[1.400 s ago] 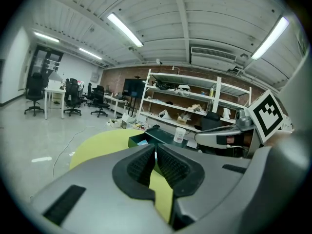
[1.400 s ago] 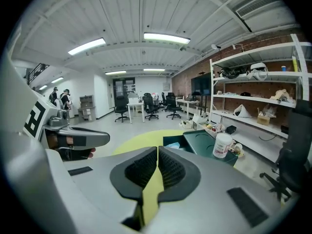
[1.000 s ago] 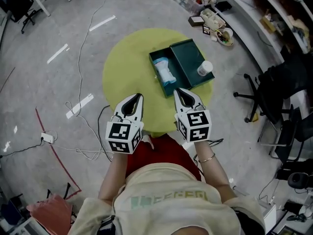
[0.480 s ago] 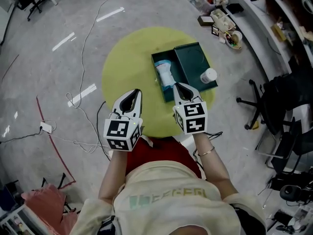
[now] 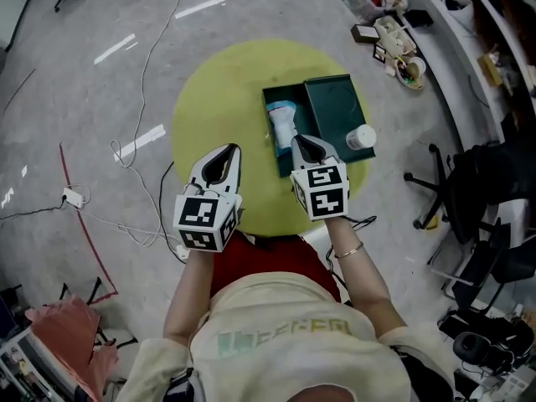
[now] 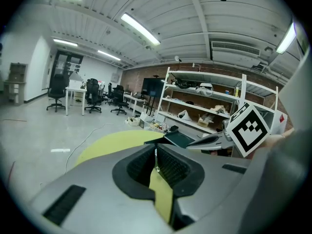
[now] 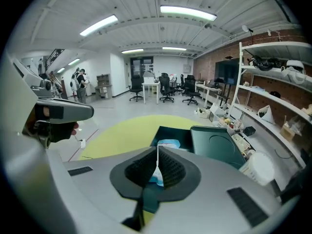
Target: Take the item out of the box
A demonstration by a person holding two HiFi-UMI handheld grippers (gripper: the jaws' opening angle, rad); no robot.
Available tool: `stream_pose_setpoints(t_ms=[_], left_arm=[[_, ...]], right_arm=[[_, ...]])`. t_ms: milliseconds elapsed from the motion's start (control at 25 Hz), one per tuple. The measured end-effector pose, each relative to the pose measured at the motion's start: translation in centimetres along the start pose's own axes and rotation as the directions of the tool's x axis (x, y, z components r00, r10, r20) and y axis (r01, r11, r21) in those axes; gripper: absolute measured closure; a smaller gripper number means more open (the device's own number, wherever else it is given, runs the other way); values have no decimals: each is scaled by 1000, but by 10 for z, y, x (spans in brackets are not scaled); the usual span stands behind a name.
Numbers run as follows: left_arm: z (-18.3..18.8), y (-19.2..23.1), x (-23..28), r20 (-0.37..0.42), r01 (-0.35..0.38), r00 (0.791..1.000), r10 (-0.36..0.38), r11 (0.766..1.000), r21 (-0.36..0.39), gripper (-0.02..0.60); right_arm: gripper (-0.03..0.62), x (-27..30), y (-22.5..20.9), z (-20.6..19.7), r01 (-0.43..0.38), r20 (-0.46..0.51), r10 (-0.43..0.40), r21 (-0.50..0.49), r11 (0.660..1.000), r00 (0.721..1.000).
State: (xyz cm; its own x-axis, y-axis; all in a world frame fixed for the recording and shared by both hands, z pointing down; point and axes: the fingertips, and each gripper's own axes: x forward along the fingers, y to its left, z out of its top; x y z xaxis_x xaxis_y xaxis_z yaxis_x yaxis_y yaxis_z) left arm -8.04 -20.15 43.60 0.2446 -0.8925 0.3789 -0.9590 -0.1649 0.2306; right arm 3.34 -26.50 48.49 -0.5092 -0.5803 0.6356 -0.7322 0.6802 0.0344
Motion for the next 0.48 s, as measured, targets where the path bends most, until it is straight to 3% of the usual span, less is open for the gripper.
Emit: stream_pose_setpoints(t_ms=[480], left_arm=[[-7,15,33,-42,-12,999,10,999,-49,551]], right_arm=[[556,39,0,-12,-34,-165,23,-67,997,986]])
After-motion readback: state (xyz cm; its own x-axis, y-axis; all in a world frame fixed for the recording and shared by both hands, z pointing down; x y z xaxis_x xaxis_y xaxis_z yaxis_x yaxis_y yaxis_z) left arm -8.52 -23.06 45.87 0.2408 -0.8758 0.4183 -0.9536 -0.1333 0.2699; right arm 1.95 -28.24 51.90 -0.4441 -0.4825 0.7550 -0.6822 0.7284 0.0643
